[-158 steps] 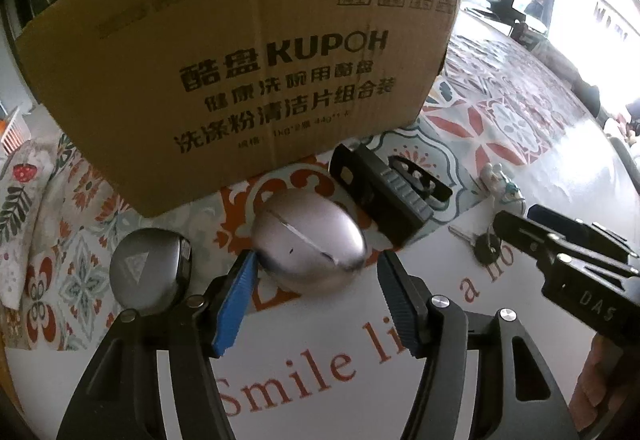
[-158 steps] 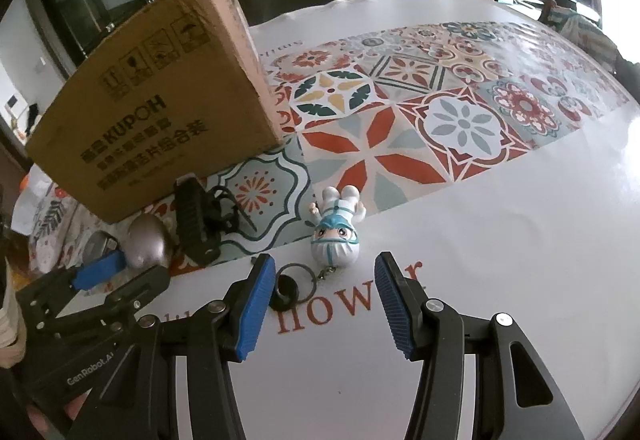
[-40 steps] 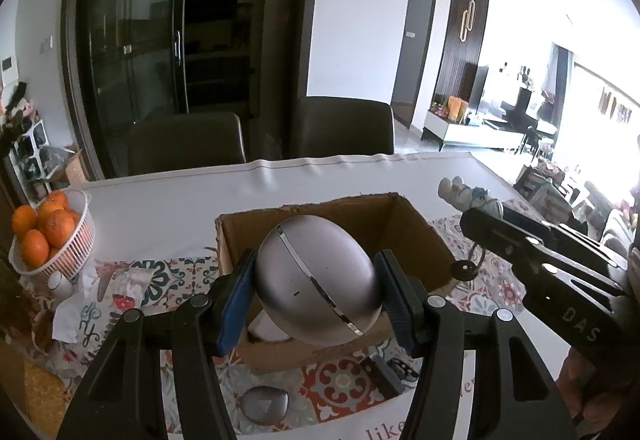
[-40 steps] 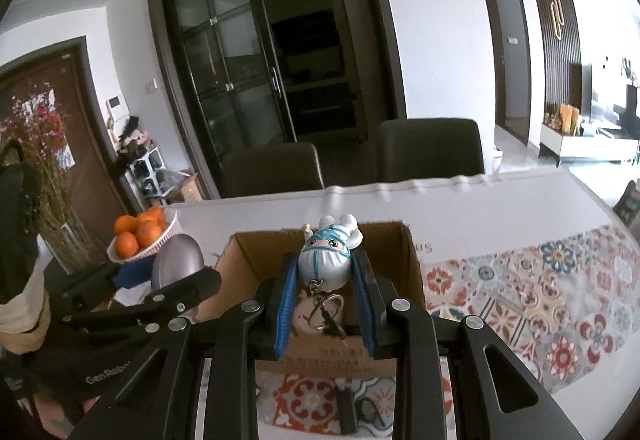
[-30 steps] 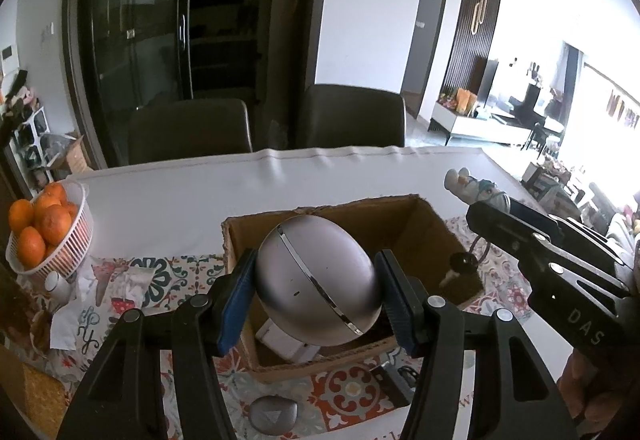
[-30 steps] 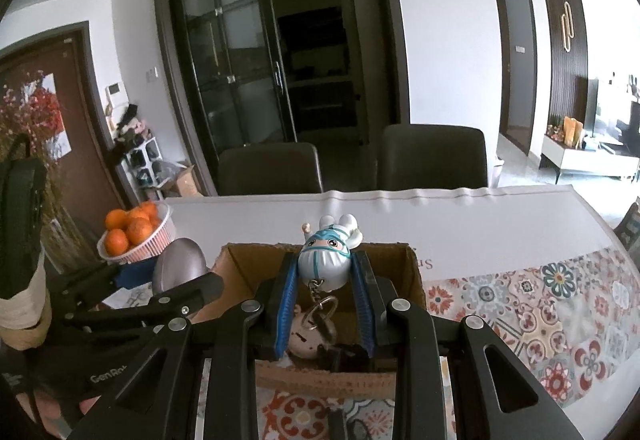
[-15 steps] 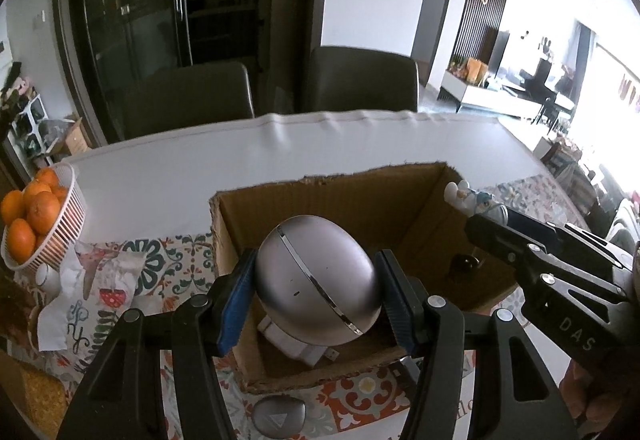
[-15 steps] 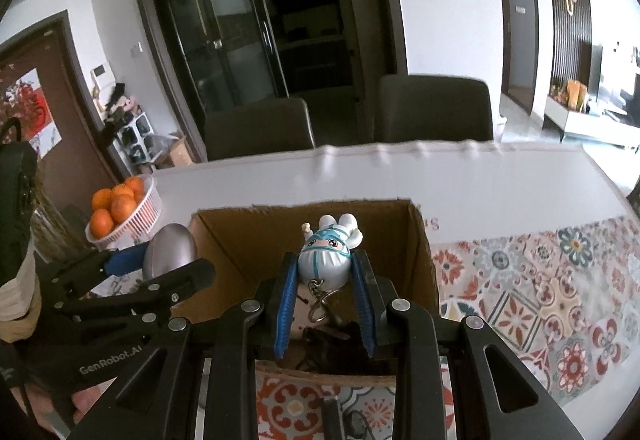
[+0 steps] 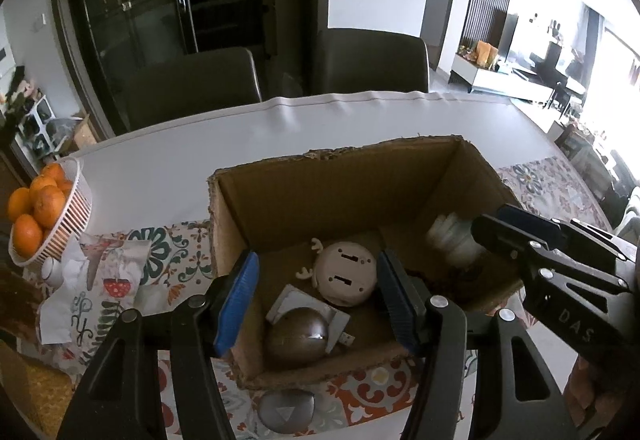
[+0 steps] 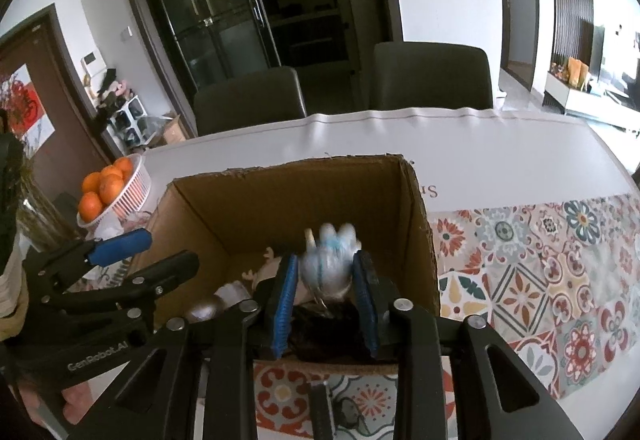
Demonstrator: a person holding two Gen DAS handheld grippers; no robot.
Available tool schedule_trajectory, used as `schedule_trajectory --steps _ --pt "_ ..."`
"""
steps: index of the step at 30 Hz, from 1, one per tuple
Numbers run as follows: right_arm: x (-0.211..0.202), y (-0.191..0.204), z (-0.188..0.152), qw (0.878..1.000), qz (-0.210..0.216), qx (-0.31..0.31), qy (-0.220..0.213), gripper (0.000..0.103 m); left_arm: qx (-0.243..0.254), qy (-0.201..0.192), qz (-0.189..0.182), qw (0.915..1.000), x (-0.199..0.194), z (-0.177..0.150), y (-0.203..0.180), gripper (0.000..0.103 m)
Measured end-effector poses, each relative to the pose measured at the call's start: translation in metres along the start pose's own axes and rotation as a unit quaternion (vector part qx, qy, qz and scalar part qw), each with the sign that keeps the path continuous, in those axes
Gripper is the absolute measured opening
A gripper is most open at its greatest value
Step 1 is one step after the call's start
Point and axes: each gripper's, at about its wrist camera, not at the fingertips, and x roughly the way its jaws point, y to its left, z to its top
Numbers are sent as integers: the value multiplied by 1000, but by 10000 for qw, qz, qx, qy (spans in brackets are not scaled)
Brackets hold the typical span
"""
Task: Organize rigid objects
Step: 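Open both tools to drop the silver device and keychain into the box, then move both tools back toward the dark grey puck and black device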
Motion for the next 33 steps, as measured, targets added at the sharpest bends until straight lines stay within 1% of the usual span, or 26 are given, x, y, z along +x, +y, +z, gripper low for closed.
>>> schedule_trajectory --steps 5,14,16,18,25,26,27,29,33 --pt "-6 4 -3 10000 -78 -27 -45 33 -92 -112 95 9998 -11 -6 3 61" --pt "-31 14 -11 9996 -79 -113 -265 35 -226 -203 74 9995 -33 -20 4 62" --pt "-36 16 -13 9994 -81 -116 -328 36 -217 -251 104 9994 -38 -23 4 63" --pt "-42 19 -16 9992 -83 -134 -375 39 -228 -272 108 9993 -44 -27 5 64" --pt "-51 28 -25 9989 -2 -210 -408 41 -298 -349 218 9987 -59 -41 9 65" --pt "-53 30 -28 9989 2 -221 -425 42 -298 -345 215 9987 -60 -43 10 65" --pt "-54 31 -30 9988 5 -225 -427 45 -295 -340 220 9987 -61 -45 10 65" --pt "-56 35 -34 9987 4 -266 -446 47 -288 -335 272 9987 -64 -49 11 65" --pt "-61 40 -41 9984 26 -338 -461 47 -271 -375 347 9983 -71 -59 11 67"
